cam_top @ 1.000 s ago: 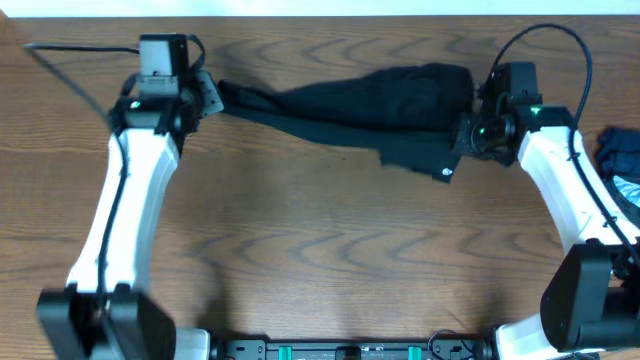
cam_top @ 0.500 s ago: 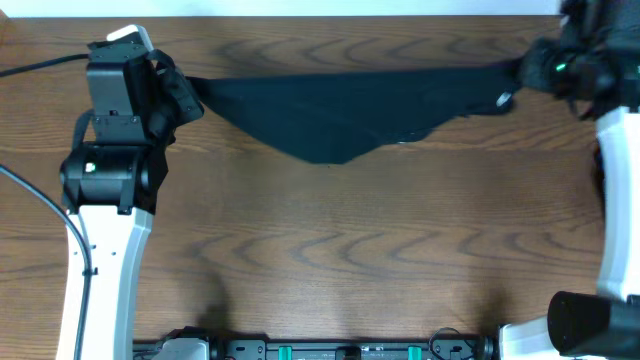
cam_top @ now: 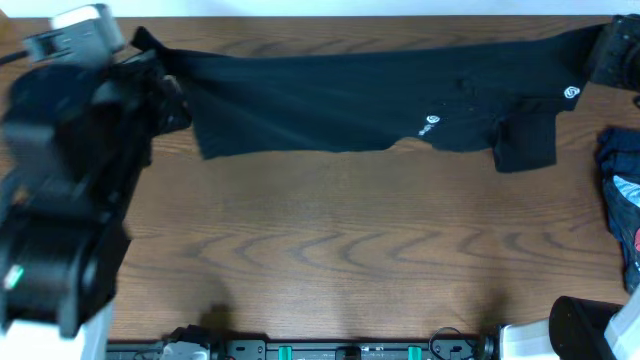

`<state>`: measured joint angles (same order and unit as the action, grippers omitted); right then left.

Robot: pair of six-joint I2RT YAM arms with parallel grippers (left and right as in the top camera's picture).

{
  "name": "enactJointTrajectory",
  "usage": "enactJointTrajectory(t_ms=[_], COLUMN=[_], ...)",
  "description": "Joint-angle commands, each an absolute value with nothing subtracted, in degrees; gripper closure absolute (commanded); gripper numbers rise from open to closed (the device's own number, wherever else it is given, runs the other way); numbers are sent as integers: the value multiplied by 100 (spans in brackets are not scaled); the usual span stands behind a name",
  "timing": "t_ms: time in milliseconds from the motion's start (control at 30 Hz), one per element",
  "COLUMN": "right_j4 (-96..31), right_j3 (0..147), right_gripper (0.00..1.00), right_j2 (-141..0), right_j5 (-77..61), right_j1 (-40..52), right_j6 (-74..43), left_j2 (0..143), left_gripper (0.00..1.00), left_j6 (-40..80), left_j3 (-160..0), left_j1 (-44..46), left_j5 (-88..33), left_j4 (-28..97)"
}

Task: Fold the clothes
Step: 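Lift the shirt with both grippers and swing it toward the back edge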

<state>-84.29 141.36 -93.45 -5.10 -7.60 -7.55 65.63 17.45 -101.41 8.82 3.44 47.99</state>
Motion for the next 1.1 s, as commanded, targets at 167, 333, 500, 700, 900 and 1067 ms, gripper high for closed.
enactJointTrajectory(t_ms=[167, 333, 500, 700, 900, 1067], right_j4=[-8517, -8796, -8855, -7758, -6090, -5050], right_j3=[14737, 14735, 14735, 14737, 14737, 14744], right_gripper=[99, 99, 99, 99, 99, 99], right_j2=[-9253, -9504, -10040, -10809, -11032, -11028], right_j5=[-390, -469, -749, -1094, -1553, -1597], right_j1=[-832, -832, -829, -832, -939, -1068], right_j6=[-812, -854, -805, -1024, -1640, -1826], left_j2=[6361, 6689, 7439, 8488, 8890, 9008], left_gripper=[94, 94, 94, 94, 94, 94], left_j6=[1566, 1658, 1673, 1673, 1675, 1675], left_j3=[-10989, -10984, -10986, -10986, -10986, -10986], left_j1=[908, 908, 908, 845, 633, 314], left_j5=[565, 561, 561, 561, 567, 565], left_j4=[5221, 5354, 5290, 4300, 3127, 2683])
